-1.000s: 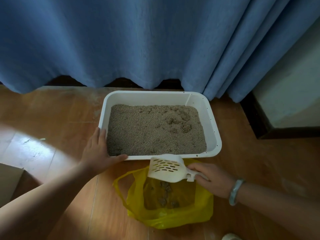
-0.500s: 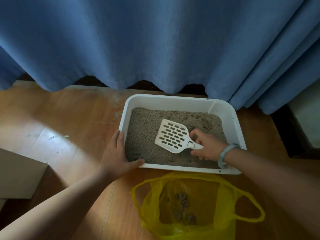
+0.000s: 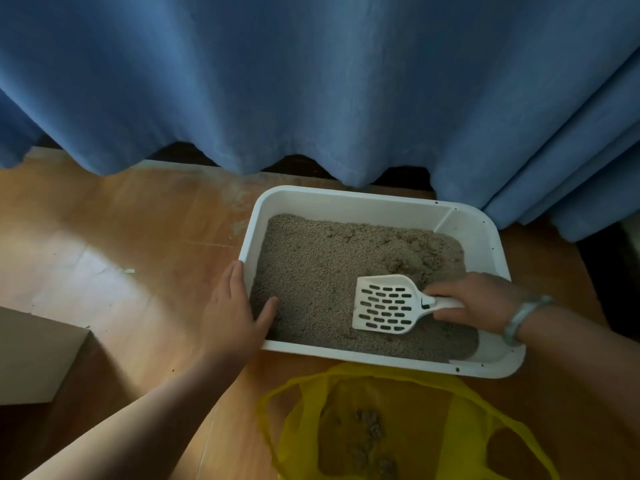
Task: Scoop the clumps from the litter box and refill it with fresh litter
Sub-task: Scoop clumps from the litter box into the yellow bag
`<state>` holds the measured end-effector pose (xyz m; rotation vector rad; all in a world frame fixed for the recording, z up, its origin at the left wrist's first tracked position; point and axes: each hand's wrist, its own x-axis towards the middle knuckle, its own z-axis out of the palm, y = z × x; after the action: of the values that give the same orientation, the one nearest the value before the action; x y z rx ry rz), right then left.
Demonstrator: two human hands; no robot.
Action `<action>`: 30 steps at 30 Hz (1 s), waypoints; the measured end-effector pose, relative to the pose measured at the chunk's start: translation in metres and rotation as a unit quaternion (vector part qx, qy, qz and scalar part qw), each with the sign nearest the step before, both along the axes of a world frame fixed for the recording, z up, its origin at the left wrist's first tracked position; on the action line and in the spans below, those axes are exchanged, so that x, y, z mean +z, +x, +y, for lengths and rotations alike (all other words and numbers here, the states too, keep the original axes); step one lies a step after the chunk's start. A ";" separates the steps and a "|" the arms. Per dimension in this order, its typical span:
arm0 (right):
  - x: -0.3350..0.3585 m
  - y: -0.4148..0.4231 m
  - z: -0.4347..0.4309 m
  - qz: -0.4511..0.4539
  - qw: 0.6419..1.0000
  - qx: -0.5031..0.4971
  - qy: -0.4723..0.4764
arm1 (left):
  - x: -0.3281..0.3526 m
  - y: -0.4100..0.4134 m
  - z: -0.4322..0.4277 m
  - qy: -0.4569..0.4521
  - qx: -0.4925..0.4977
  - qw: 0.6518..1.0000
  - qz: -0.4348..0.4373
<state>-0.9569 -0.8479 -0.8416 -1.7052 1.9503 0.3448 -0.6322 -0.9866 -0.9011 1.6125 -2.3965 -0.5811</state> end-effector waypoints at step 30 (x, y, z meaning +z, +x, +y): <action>-0.029 0.093 -0.071 0.041 0.992 0.118 -0.029 | -0.009 0.023 -0.019 0.050 0.022 0.983 0.174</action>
<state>-0.8641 -0.9192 -0.8709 -1.9945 1.8332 0.4527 -0.6091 -1.0053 -0.9098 1.4550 -2.1017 -0.9038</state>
